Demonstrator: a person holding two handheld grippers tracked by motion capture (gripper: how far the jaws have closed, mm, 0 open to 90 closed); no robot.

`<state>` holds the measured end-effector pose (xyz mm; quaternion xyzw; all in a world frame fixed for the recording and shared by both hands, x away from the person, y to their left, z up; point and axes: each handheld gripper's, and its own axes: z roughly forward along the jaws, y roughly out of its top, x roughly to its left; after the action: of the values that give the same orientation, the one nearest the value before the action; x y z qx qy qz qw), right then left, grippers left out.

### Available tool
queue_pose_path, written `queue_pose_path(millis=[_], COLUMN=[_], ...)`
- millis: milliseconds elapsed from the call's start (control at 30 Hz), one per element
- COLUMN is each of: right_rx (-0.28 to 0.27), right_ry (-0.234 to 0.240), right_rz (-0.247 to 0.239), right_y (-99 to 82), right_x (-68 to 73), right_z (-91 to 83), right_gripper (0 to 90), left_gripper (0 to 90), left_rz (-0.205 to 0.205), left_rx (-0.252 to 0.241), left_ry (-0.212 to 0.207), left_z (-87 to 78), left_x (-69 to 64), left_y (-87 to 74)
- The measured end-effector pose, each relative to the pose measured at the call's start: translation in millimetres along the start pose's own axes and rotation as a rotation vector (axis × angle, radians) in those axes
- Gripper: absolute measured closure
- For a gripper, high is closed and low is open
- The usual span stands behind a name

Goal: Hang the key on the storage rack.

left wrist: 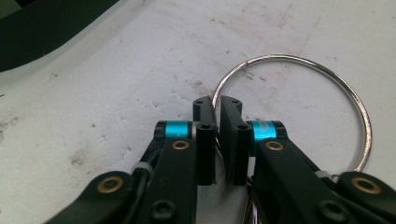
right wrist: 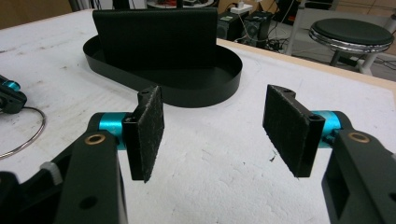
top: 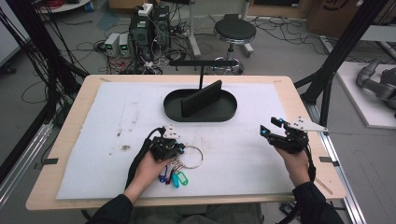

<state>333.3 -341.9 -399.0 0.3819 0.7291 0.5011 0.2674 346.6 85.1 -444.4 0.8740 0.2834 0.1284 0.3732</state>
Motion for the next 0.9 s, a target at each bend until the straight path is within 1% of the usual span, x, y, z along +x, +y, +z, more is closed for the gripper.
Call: queue_pose_path(millis=[100, 133, 200, 267, 300, 400, 567, 633, 667, 733, 900], right_rx=[-0.005, -0.007, -0.006, -0.007, -0.007, -0.008, -0.012, -0.011, -0.01, -0.011, -0.013], right_ry=[-0.001, -0.003, -0.002, -0.003, -0.003, -0.003, -0.003, -0.002, -0.001, -0.001, 0.0], right_rz=[-0.002, 0.0, 0.002, 0.002, 0.002, 0.002, 0.004, 0.005, 0.003, -0.001, -0.002], right_y=[0.2, 0.2, 0.2, 0.2, 0.1, 0.2, 0.3, 0.3, 0.3, 0.3, 0.5], right_x=[0.0, 0.0, -0.3, -0.7, -0.9, -0.9, -0.8, -0.7, -0.8, -0.5, -0.1], right_z=[-0.5, -0.6, -1.0, -1.1, -1.1, -1.1, -1.3, -1.3, -1.0, -0.9, -0.2], right_gripper=[39.2, 39.2, 39.2, 39.2, 39.2, 39.2, 39.3, 39.3, 39.3, 39.3, 39.4], left_gripper=[86.2, 86.3, 86.3, 86.3, 86.3, 86.3, 86.3, 86.3, 86.3, 86.3, 86.3], left_rz=[-0.01, -0.015, -0.025, -0.032, -0.044, -0.051, -0.031, -0.021, -0.012, -0.009, 0.037], left_rx=[-0.003, -0.015, -0.046, -0.085, -0.112, -0.158, -0.23, -0.245, -0.248, -0.262, -0.27], left_ry=[0.003, 0.001, -0.002, -0.006, -0.007, -0.011, -0.002, -0.011, -0.009, -0.016, -0.023], left_z=[-0.9, -1.8, -5.9, -11.9, -15.6, -24.6, -41.6, -46.6, -49.2, -53.9, -60.1], left_x=[0.3, 1.0, 3.1, 5.5, 6.3, 8.3, 6.4, 4.3, 2.8, -1.6, -11.8], left_y=[0.9, 1.0, 1.4, 2.0, 2.3, 3.9, 6.3, 6.6, 6.3, 6.0, 6.8])
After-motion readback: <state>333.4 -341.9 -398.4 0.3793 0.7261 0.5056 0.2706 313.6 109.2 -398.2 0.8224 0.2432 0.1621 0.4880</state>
